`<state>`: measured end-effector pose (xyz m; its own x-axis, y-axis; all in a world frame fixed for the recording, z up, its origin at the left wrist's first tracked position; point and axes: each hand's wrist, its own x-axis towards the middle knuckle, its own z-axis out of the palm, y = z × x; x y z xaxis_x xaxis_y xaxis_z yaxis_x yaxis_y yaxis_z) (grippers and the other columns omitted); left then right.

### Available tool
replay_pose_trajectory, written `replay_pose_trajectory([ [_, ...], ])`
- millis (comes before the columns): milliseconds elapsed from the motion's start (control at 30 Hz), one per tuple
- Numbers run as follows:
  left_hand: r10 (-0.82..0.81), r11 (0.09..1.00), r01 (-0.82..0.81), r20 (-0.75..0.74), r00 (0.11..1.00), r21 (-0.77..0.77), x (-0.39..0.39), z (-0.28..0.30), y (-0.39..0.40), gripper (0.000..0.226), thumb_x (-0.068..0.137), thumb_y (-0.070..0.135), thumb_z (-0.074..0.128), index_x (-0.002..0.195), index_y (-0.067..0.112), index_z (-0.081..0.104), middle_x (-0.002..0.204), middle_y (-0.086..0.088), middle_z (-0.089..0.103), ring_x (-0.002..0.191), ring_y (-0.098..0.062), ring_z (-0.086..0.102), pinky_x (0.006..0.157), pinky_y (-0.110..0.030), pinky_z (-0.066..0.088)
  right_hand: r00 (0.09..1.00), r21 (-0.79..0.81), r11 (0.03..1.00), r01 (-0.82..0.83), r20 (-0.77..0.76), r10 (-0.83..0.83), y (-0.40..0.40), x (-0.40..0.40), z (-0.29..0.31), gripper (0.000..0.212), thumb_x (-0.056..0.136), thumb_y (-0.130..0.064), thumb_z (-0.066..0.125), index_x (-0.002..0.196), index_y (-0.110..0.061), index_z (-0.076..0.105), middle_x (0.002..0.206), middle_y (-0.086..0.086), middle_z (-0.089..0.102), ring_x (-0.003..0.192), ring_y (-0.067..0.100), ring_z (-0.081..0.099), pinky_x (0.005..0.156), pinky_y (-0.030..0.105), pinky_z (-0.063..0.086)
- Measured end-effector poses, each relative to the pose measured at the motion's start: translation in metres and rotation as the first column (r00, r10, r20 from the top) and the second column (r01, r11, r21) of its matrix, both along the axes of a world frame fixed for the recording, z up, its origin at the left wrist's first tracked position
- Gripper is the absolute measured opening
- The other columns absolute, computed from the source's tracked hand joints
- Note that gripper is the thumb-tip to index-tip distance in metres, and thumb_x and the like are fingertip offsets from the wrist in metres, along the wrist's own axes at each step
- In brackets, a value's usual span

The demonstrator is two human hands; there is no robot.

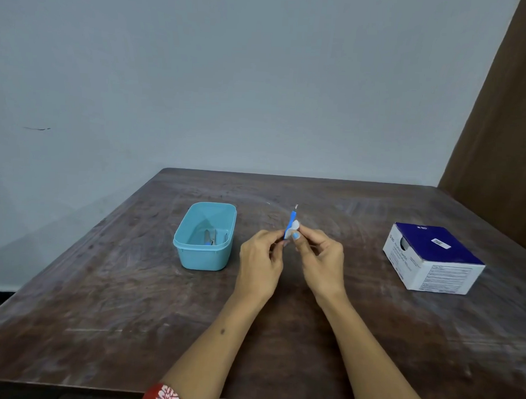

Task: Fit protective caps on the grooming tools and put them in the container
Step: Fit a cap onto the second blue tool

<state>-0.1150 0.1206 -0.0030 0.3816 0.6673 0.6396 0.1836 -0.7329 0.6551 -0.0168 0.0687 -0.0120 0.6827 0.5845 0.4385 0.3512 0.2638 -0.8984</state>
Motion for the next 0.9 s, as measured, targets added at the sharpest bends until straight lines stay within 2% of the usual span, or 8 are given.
replay_pose_trajectory([
  [200,-0.065,0.997,0.062,-0.05,0.997,-0.055,0.0007,-0.0025,0.0018,0.021,0.085,0.003,0.061,0.102,0.011,0.072,0.085,-0.004,0.068,0.074,-0.012,0.062,0.073,-0.031,0.055,1.0,-0.011,1.0,0.012,-0.016,-0.012,0.0003,0.0025,-0.0015,0.016,0.085,-0.011,0.067,0.099,-0.013,0.073,0.092,0.001,0.071,0.09,0.009,0.067,0.084,0.034,0.054],
  [333,-0.132,0.991,0.126,-0.126,0.983,-0.054,0.0016,-0.0039,0.0008,0.023,0.086,0.008,0.062,0.107,0.015,0.07,0.091,-0.004,0.071,0.077,-0.009,0.063,0.077,-0.025,0.053,0.983,0.054,0.994,0.092,-0.167,-0.082,0.0007,0.0057,0.0,0.013,0.084,-0.016,0.069,0.096,-0.012,0.074,0.093,0.006,0.073,0.091,0.018,0.068,0.084,0.037,0.054],
  [433,-0.136,0.991,0.134,-0.137,0.981,-0.028,0.0028,-0.0041,-0.0019,0.022,0.087,0.011,0.062,0.107,0.014,0.07,0.09,-0.006,0.071,0.077,-0.015,0.065,0.078,-0.034,0.054,0.962,0.107,0.985,0.132,-0.253,-0.102,0.0001,0.0078,0.0019,0.006,0.083,-0.018,0.07,0.088,-0.018,0.074,0.086,0.003,0.074,0.085,0.014,0.069,0.078,0.03,0.053],
  [500,-0.103,0.994,0.105,-0.12,0.987,0.011,0.0023,-0.0044,-0.0013,0.023,0.086,0.007,0.061,0.106,0.012,0.071,0.087,-0.009,0.071,0.077,-0.019,0.065,0.076,-0.038,0.054,0.966,0.094,0.989,0.111,-0.244,-0.085,0.0008,0.006,0.0014,0.007,0.082,-0.015,0.071,0.086,-0.02,0.073,0.084,0.002,0.074,0.083,0.015,0.07,0.077,0.029,0.054],
  [633,-0.049,0.998,0.053,-0.086,0.995,0.042,0.0006,-0.0046,0.0025,0.026,0.084,0.0,0.059,0.105,0.01,0.071,0.083,-0.011,0.068,0.073,-0.021,0.063,0.072,-0.041,0.053,0.989,0.018,0.997,0.073,-0.127,-0.07,0.002,0.001,-0.0014,0.01,0.08,-0.016,0.073,0.09,-0.014,0.075,0.081,-0.001,0.074,0.08,0.013,0.07,0.071,0.022,0.052],
  [833,-0.08,0.994,0.09,-0.158,0.984,0.055,0.0031,-0.006,-0.0015,0.021,0.087,0.009,0.06,0.105,0.014,0.071,0.081,-0.007,0.067,0.072,-0.017,0.06,0.07,-0.037,0.052,0.955,0.116,0.96,0.256,-0.187,-0.232,-0.0024,0.0038,0.003,0.007,0.082,-0.018,0.071,0.08,-0.025,0.071,0.075,-0.004,0.072,0.071,0.01,0.068,0.066,0.023,0.053],
  [900,-0.054,0.995,0.067,-0.172,0.984,0.071,0.0019,-0.006,-0.0008,0.021,0.088,0.01,0.059,0.104,0.014,0.071,0.077,-0.007,0.065,0.069,-0.018,0.058,0.067,-0.037,0.05,0.959,0.104,0.965,0.242,-0.18,-0.221,-0.0017,0.0029,0.0032,0.004,0.081,-0.019,0.072,0.081,-0.023,0.072,0.074,-0.004,0.072,0.069,0.009,0.067,0.067,0.023,0.054],
])
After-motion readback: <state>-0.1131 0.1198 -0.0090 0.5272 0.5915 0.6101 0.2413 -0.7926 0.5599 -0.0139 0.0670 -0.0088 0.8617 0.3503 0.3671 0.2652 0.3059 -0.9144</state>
